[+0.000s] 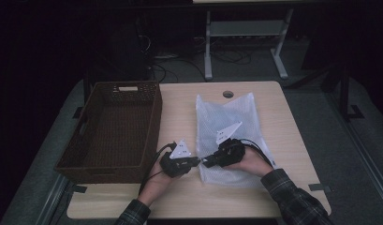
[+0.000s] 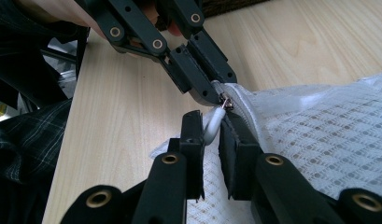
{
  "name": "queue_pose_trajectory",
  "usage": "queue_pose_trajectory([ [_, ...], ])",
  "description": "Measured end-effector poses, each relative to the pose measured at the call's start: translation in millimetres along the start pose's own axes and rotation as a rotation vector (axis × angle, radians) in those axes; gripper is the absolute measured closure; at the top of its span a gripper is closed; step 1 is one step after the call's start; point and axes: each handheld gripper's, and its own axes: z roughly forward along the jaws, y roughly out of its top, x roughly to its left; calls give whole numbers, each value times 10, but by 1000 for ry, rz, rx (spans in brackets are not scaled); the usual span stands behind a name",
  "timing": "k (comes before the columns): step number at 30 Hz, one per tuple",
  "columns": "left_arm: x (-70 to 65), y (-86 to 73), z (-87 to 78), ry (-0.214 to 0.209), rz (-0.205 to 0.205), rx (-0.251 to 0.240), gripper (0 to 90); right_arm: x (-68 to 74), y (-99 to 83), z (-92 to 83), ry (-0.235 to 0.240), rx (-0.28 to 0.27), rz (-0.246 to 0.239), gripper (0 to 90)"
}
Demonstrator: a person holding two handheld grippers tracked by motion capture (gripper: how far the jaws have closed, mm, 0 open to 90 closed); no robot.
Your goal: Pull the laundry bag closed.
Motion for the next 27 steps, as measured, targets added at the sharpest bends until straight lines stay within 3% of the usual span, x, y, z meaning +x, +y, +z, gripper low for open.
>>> queue_pose_trajectory([
  [5,-5,3,1,-2,7,-3,850,-25,1,1,-23,10,14,846],
  [17,-20,5,13,10,30,6,850,-17,26,29,-24,31,7,829],
  [27,-16,12,13,25,22,23,855,1,42,39,-69,54,-2,859],
])
